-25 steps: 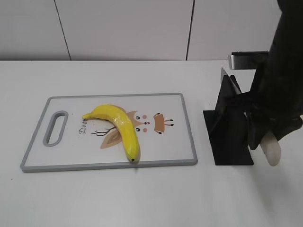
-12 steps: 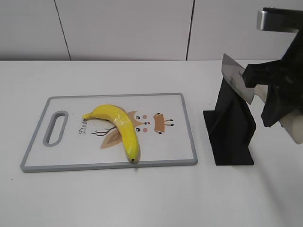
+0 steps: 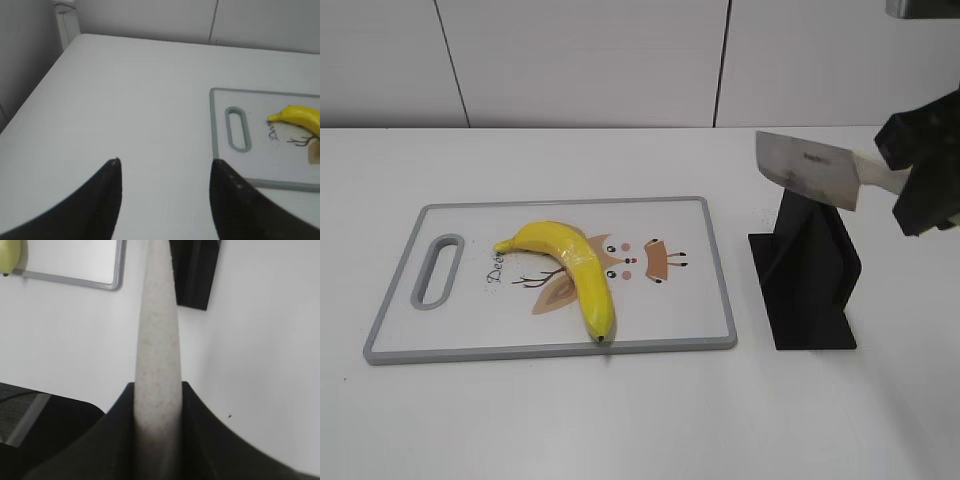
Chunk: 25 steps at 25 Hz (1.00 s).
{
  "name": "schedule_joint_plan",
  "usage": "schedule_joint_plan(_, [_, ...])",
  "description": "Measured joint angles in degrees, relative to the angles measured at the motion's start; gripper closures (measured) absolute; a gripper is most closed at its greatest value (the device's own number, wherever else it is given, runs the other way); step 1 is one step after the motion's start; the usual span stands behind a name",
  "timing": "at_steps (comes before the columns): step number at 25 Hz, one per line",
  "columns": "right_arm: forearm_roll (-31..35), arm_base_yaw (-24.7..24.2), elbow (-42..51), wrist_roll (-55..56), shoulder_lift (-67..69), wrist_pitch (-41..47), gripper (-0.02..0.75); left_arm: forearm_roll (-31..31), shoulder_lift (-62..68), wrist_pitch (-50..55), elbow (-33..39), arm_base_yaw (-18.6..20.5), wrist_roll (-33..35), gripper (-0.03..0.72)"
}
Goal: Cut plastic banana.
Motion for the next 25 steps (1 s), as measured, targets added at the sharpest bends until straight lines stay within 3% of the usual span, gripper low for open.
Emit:
schedule_joint_plan(7, [1.41,0.00,-2.68,-26.58,-0.01,-13.67,0.568,-11.44,10.62,-7.16,-5.11,0.00,12.04,0.163])
schedule_joint_plan(11, [9.33,0.00,-2.68,-44.79,0.96,-20.59,0.568,-23.17,22.09,-10.33,-8.80,0.00,25.62,0.163])
schedule_joint_plan(18, [25.75,-5.35,-2.68,-69.37,7.70,-18.17,0.568,-43.55,43.80,-5.16,-19.21,0.00,59.39,0.163])
schedule_joint_plan(25, [35.26,-12.01,-3.67,-96.50,15.92,-11.37,0.568,-46.53,65.52,6.61,-33.67,-0.55,77.89,0.163])
